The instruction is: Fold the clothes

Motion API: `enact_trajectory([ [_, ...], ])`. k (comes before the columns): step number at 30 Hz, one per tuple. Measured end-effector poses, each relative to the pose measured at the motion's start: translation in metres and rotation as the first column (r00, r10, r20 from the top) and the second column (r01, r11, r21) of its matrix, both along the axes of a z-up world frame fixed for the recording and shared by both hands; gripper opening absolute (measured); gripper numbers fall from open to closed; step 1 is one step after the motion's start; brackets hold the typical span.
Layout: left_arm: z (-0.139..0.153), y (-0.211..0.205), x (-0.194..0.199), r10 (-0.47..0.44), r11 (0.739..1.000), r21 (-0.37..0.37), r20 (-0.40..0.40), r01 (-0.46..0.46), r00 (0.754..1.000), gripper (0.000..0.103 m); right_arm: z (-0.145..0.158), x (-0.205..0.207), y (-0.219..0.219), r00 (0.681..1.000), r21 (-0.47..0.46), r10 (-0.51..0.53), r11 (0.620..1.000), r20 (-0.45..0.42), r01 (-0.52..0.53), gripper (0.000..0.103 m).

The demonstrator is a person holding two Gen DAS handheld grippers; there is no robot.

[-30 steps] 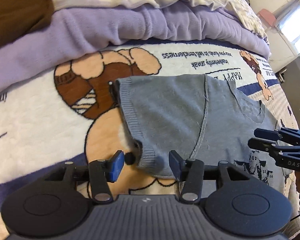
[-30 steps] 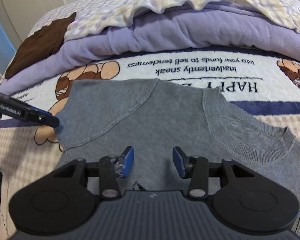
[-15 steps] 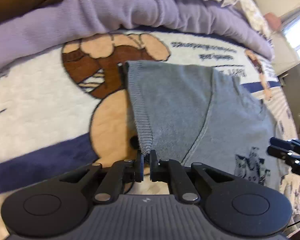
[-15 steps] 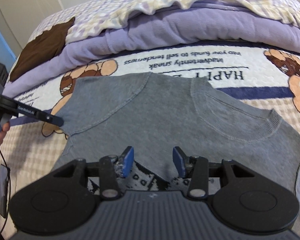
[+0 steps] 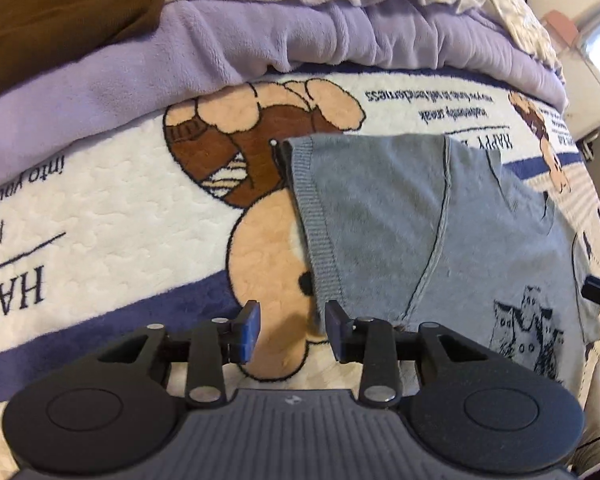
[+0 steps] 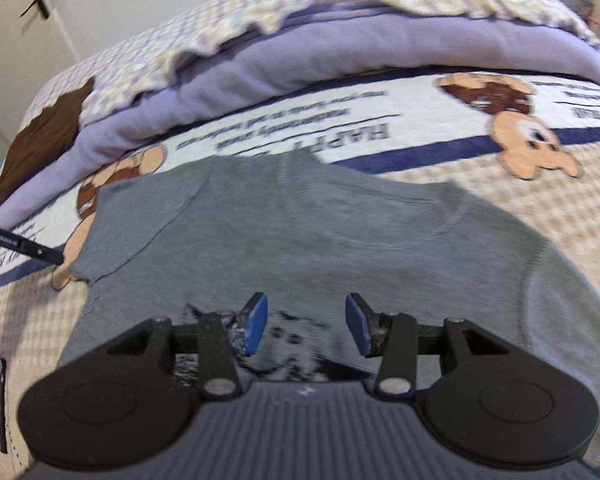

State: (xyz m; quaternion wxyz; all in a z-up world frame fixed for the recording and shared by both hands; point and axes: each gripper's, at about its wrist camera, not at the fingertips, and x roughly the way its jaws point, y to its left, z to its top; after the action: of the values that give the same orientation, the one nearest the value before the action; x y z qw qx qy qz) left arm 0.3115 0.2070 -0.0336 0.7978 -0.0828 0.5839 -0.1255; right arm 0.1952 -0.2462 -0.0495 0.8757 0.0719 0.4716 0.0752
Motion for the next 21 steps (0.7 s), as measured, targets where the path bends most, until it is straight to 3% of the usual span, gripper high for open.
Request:
enact_trajectory([
  [8, 0.004, -0.032, 0.008, -0.03, 0.998, -0.048, 0.023, 0.031, 0.999, 0.036, -0.01, -0.031, -0.098, 0.973, -0.062, -0.228, 0.972, -0.026, 0.226, 0.05],
  [14, -0.001, -0.057, 0.01, -0.059, 0.997, 0.057, 0.013, 0.058, 0.998, 0.036, -0.029, -0.043, -0.154, 0.933, -0.143, -0.354, 0.929, -0.072, 0.341, 0.05],
  [17, -0.01, -0.061, 0.009, -0.057, 0.986, 0.159, -0.008, 0.058, 0.998, 0.036, -0.04, -0.048, -0.173, 0.917, -0.198, -0.388, 0.91, -0.093, 0.365, 0.05],
  [21, -0.012, -0.054, 0.007, -0.022, 0.986, 0.164, -0.016, 0.025, 1.0, 0.036, -0.048, -0.062, -0.201, 0.888, -0.228, -0.446, 0.881, -0.111, 0.414, 0.05],
])
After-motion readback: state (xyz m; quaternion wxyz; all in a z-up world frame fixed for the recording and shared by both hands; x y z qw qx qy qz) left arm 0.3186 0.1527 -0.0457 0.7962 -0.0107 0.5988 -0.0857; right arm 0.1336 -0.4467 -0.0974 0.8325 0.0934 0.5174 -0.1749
